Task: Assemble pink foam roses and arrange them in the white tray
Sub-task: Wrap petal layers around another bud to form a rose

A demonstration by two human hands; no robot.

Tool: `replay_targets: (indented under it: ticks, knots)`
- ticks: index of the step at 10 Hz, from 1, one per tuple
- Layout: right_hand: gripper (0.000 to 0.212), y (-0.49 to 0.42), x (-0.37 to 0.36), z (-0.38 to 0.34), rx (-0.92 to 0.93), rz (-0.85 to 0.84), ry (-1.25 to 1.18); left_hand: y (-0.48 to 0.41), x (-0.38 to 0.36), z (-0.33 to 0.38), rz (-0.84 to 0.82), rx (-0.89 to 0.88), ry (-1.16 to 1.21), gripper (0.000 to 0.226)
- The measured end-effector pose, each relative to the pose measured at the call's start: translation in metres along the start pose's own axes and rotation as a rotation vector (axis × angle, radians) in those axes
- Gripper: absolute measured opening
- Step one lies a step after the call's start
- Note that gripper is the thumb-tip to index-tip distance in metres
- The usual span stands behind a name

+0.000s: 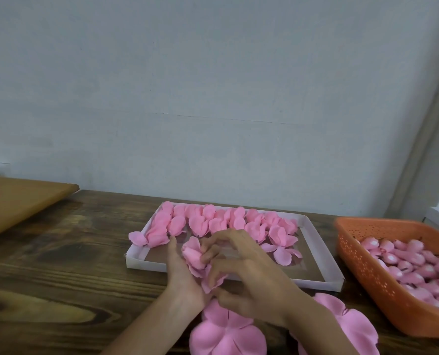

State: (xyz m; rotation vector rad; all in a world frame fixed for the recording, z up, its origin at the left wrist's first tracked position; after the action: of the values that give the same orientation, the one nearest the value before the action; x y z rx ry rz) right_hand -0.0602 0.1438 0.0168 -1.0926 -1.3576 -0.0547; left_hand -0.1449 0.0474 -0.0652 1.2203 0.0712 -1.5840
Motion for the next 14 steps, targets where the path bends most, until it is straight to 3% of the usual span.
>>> replay_targets:
  ticks: [1, 3, 8, 14]
  knots:
    - [0.014, 0.002, -0.005, 0.004, -0.042, 0.026, -0.016, -0.007, -0.002, -0.003, -0.19, 0.01, 0.047, 0.061]
    - [0.007, 0.005, -0.013, 0.012, -0.173, 0.241, -0.027, 0.005, -0.017, -0.009, -0.359, 0.056, 0.077, 0.068]
    - [0.019, 0.007, -0.017, 0.005, -0.175, 0.523, 0.228, 0.005, -0.021, -0.012, -0.453, 0.009, 0.097, 0.06]
    - [0.014, 0.005, -0.018, -0.001, -0.19, 0.499, 0.356, -0.004, -0.017, -0.017, -0.481, -0.054, -0.077, 0.053]
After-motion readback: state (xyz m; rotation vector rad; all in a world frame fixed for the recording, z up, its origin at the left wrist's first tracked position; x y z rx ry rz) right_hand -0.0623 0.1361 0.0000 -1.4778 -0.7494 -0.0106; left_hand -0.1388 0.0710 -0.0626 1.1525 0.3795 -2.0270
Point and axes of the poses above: each hand's wrist, its own y-axis away from the middle knuckle, its own x-axis out of the back of the hand, z = x × y, the point moved 5 cm from there along -y, towards the middle knuckle, and after that the axes turned 9 degrees about x, right-handed, at the moved point
